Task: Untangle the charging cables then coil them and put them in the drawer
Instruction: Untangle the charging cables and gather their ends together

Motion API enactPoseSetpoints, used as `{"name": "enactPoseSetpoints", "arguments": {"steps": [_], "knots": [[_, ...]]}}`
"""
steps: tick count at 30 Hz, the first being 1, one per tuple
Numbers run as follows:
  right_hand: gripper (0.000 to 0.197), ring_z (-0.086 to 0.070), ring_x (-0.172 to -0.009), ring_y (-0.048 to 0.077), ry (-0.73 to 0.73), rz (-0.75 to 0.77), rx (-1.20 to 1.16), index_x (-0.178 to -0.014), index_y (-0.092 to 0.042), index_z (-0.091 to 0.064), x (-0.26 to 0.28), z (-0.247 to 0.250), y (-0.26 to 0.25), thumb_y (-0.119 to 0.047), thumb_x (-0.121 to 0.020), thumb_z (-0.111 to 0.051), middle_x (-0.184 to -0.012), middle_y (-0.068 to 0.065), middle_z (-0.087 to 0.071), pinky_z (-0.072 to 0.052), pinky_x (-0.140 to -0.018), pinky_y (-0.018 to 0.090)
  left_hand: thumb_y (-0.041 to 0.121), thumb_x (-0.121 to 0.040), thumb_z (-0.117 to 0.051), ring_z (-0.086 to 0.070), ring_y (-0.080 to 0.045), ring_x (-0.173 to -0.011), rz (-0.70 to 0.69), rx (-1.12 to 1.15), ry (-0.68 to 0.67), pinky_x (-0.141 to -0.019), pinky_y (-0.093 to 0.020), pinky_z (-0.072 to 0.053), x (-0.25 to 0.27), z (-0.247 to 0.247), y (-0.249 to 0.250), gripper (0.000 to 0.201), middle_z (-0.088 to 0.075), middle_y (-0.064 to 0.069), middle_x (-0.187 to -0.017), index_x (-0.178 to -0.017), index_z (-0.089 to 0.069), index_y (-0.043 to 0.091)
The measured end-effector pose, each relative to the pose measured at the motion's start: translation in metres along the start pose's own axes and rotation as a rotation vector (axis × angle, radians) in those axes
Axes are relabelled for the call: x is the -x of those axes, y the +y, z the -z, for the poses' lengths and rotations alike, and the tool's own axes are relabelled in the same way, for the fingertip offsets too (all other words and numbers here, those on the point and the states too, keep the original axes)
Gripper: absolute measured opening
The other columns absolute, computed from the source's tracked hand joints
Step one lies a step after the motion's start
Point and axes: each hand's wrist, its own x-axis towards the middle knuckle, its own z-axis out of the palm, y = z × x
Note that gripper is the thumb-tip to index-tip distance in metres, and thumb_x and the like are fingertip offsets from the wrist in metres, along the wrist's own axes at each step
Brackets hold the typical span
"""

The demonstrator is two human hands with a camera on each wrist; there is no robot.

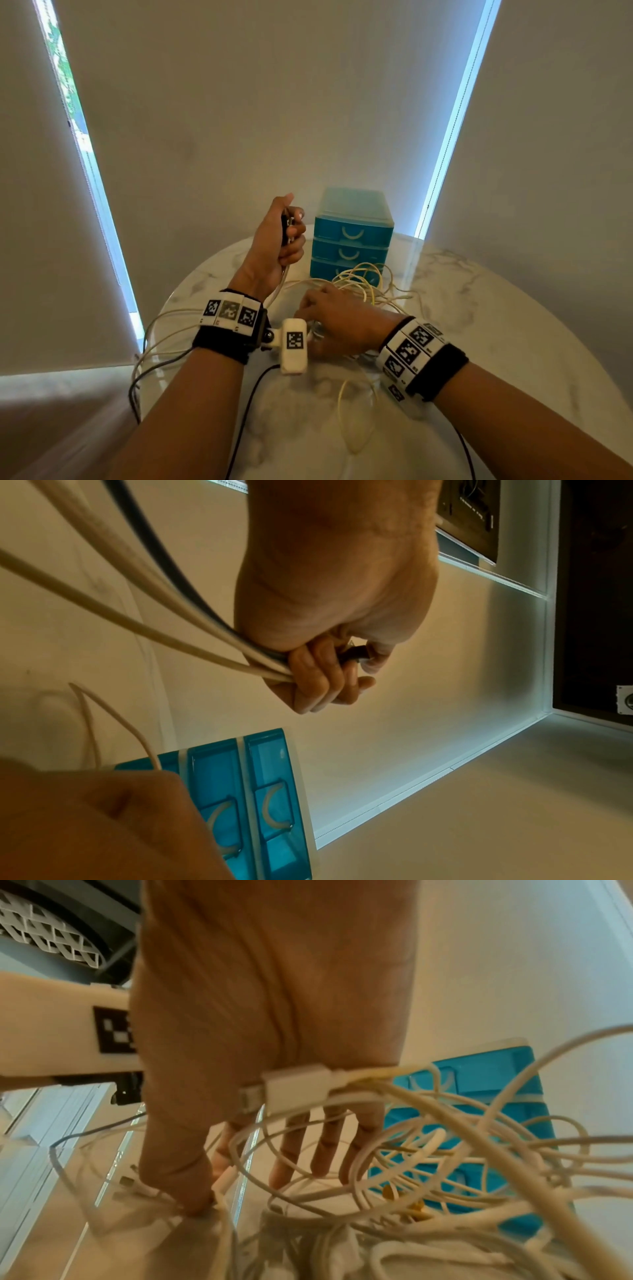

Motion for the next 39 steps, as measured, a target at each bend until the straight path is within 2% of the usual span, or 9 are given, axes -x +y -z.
{"name": "enactPoseSetpoints", "arguments": {"steps": [7, 12, 14, 17, 23, 25, 27, 32, 39], "knots": [[0.037, -0.050, -0.128, 0.020, 0.041, 0.056, -0.073, -0.132, -0.029, -0.069, 0.007, 0.004, 0.001, -0.044, -0.099, -0.073, -0.142, -0.003, -0.055, -0.048, -0.106, 0.042, 0.057, -0.108, -0.048, -0.022, -0.008, -0.044, 0.020, -0.093, 0.044, -0.044, -0.028, -0.011, -0.002, 0.005, 0.001, 0.045, -0.034, 0.005, -0.065, -0.077, -0.055, 0.025], [0.010, -0.066, -0.115, 0.002, 0.522, -0.173, -0.710, -0.106, -0.035, -0.075, 0.028, 0.027, 0.024, -0.041, -0.098, -0.076, -0.117, -0.018, -0.073, -0.054, -0.106, 0.035, 0.071, -0.106, -0.039, -0.023, -0.008, -0.049, -0.024, -0.069, 0.087, -0.042, -0.023, -0.018, -0.003, 0.004, 0.003, 0.051, -0.037, 0.007, -0.066, -0.095, -0.054, 0.023], [0.012, -0.073, -0.110, 0.011, 0.721, -0.260, -1.024, -0.106, -0.026, -0.074, 0.031, 0.027, 0.030, -0.037, -0.100, -0.075, -0.110, -0.010, -0.079, -0.062, -0.100, 0.041, 0.077, -0.102, -0.033, -0.023, -0.008, -0.053, -0.053, -0.084, 0.083, -0.044, -0.023, -0.020, -0.003, 0.000, 0.000, 0.060, -0.038, 0.007, -0.069, -0.112, -0.054, 0.022], [0.019, -0.077, -0.107, 0.021, 0.751, -0.283, -1.311, -0.112, -0.013, -0.071, 0.029, 0.017, 0.021, -0.030, -0.103, -0.072, -0.106, 0.000, -0.082, -0.062, -0.095, 0.043, 0.082, -0.098, -0.031, -0.022, -0.007, -0.053, -0.030, -0.122, 0.018, -0.045, -0.023, -0.019, -0.004, -0.011, -0.007, 0.072, -0.038, 0.007, -0.070, -0.123, -0.057, 0.021], [0.021, -0.076, -0.086, 0.013, 0.812, -0.318, -1.371, -0.114, -0.015, -0.075, 0.026, 0.005, 0.024, -0.031, -0.100, -0.075, -0.097, 0.004, -0.082, -0.061, -0.085, 0.034, 0.086, -0.087, -0.055, -0.031, -0.009, -0.055, 0.014, -0.495, -0.043, -0.053, -0.028, -0.026, 0.003, -0.022, -0.020, 0.077, -0.038, 0.006, -0.067, -0.110, -0.074, 0.015], [0.022, -0.074, -0.085, 0.015, 0.814, -0.306, -1.354, -0.113, -0.016, -0.076, 0.030, 0.003, 0.026, -0.033, -0.099, -0.076, -0.098, 0.007, -0.082, -0.061, -0.082, 0.032, 0.078, -0.089, -0.064, -0.032, -0.009, -0.055, -0.033, -0.609, -0.054, -0.058, -0.032, -0.028, 0.003, -0.022, -0.024, 0.070, -0.037, 0.009, -0.064, -0.093, -0.069, 0.008], [0.022, -0.076, -0.089, 0.017, 0.802, -0.284, -1.350, -0.114, -0.017, -0.078, 0.034, 0.003, 0.028, -0.031, -0.098, -0.078, -0.100, 0.007, -0.082, -0.062, -0.083, 0.033, 0.072, -0.095, -0.062, -0.036, -0.005, -0.052, -0.093, -0.659, -0.019, -0.058, -0.031, -0.031, 0.004, -0.023, -0.025, 0.057, -0.042, 0.014, -0.058, -0.082, -0.060, 0.016], [0.026, -0.081, -0.099, 0.022, 0.793, -0.287, -1.318, -0.121, -0.015, -0.077, 0.058, 0.021, 0.045, -0.018, -0.095, -0.081, -0.108, 0.005, -0.083, -0.065, -0.085, 0.034, 0.070, -0.103, -0.044, -0.032, -0.008, -0.051, -0.192, -0.407, 0.159, -0.050, -0.024, -0.033, 0.001, -0.014, -0.014, 0.056, -0.036, 0.004, -0.061, -0.096, -0.055, 0.016], [0.018, -0.082, -0.092, 0.019, 1.048, -0.391, -1.154, -0.119, -0.022, -0.078, 0.093, 0.058, 0.066, -0.023, -0.101, -0.075, -0.105, -0.003, -0.084, -0.066, -0.074, 0.034, 0.070, -0.104, -0.036, -0.025, -0.009, -0.053, -0.267, -0.049, 0.241, -0.041, -0.023, -0.021, -0.001, -0.001, 0.000, 0.051, -0.044, 0.006, -0.068, -0.084, -0.049, 0.025]]}}
